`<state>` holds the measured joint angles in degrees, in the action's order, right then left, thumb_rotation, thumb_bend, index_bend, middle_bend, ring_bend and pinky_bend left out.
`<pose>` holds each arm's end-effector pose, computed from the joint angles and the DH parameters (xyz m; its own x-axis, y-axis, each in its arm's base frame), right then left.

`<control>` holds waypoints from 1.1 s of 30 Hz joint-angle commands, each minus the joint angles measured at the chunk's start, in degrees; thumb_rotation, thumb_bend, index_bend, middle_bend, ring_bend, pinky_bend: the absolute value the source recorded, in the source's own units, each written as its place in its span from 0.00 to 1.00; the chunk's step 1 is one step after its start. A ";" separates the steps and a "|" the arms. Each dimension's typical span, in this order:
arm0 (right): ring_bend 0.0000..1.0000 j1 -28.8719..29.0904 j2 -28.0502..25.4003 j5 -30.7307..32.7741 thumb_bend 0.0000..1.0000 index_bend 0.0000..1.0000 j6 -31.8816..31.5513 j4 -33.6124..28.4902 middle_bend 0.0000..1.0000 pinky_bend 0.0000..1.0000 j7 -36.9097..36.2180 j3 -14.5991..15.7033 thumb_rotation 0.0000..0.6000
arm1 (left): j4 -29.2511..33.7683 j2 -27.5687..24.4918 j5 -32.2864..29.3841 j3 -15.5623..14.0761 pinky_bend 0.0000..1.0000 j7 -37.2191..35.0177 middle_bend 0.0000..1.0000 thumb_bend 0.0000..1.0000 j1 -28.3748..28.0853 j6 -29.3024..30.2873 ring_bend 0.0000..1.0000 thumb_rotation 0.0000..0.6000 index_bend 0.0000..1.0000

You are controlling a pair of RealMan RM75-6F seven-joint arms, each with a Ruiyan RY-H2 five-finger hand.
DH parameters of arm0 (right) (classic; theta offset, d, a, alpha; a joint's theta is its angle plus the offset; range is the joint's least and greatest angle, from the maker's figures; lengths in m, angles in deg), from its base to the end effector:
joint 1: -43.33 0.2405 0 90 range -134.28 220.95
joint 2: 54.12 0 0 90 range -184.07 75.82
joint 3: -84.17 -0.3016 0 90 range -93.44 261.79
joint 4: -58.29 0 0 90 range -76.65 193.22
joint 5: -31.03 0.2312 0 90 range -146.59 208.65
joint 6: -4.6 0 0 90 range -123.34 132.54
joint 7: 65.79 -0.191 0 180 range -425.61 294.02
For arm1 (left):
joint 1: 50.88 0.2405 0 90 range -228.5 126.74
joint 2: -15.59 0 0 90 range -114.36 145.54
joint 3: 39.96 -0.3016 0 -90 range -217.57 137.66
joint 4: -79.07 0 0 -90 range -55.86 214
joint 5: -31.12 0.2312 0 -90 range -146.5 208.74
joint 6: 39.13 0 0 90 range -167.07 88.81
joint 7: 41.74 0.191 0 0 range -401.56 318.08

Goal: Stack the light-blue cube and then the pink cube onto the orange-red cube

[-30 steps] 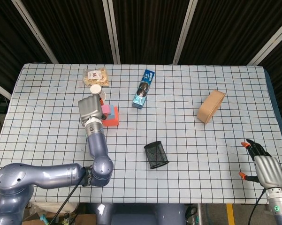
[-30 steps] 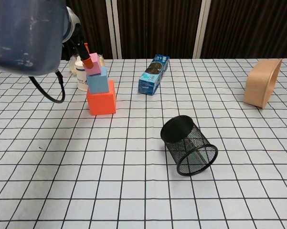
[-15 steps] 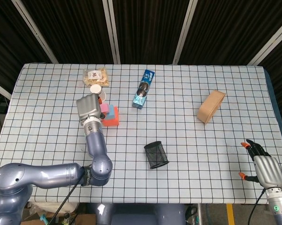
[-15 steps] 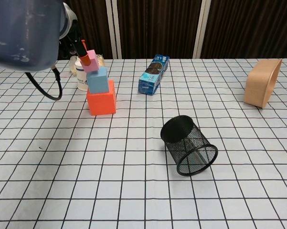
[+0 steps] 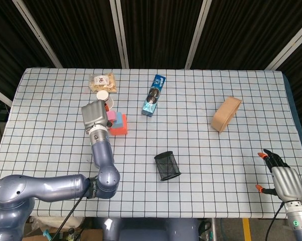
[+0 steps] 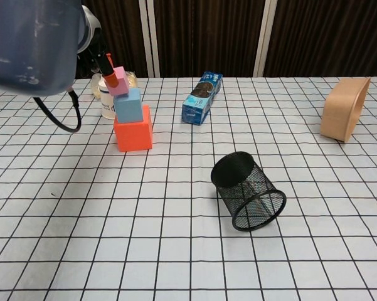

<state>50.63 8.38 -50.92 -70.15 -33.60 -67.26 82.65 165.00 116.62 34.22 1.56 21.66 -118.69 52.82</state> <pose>-0.3827 -0.2405 0.1415 0.3902 -0.1831 0.9024 -0.9153 0.0290 0.4017 -0.0409 0.4903 -0.0047 0.3159 0.2185 0.9233 0.8589 0.3477 -0.3761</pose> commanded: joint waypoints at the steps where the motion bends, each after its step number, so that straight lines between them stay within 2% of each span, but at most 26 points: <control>1: 0.13 0.00 0.01 -0.06 0.14 0.18 -0.02 -0.02 0.11 0.35 0.03 0.03 1.00 | -0.19 0.08 -0.01 -0.14 0.71 0.08 0.84 0.31 -0.01 -0.02 0.68 1.00 0.42; 9: 0.13 0.02 -0.05 -0.06 0.14 0.18 0.05 0.01 0.11 0.35 -0.27 0.03 1.00 | -0.89 0.51 -0.15 -0.27 0.71 0.12 0.84 0.31 -0.14 -0.72 0.68 1.00 0.34; 22: 0.13 0.08 -0.06 -0.19 0.14 0.18 0.12 0.08 0.11 0.35 -0.42 0.09 1.00 | 0.54 0.13 0.63 -0.16 0.71 -0.48 0.84 0.31 0.13 -0.16 0.68 1.00 0.33; 26: 0.13 0.15 -0.05 0.06 0.14 0.18 0.33 0.29 0.11 0.35 -0.61 0.01 1.00 | 3.53 -1.46 1.42 0.18 0.71 -0.94 0.84 0.31 1.02 0.74 0.68 1.00 0.34; 33: 0.13 0.24 -0.02 -0.42 0.14 0.18 0.31 0.20 0.11 0.35 -0.77 0.13 1.00 | 14.96 -8.89 2.19 0.45 0.71 -0.70 0.84 0.31 5.68 2.19 0.68 1.00 0.35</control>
<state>50.87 8.36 -51.34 -69.83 -33.39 -68.03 82.78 176.05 110.86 36.11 1.83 20.95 -115.28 54.32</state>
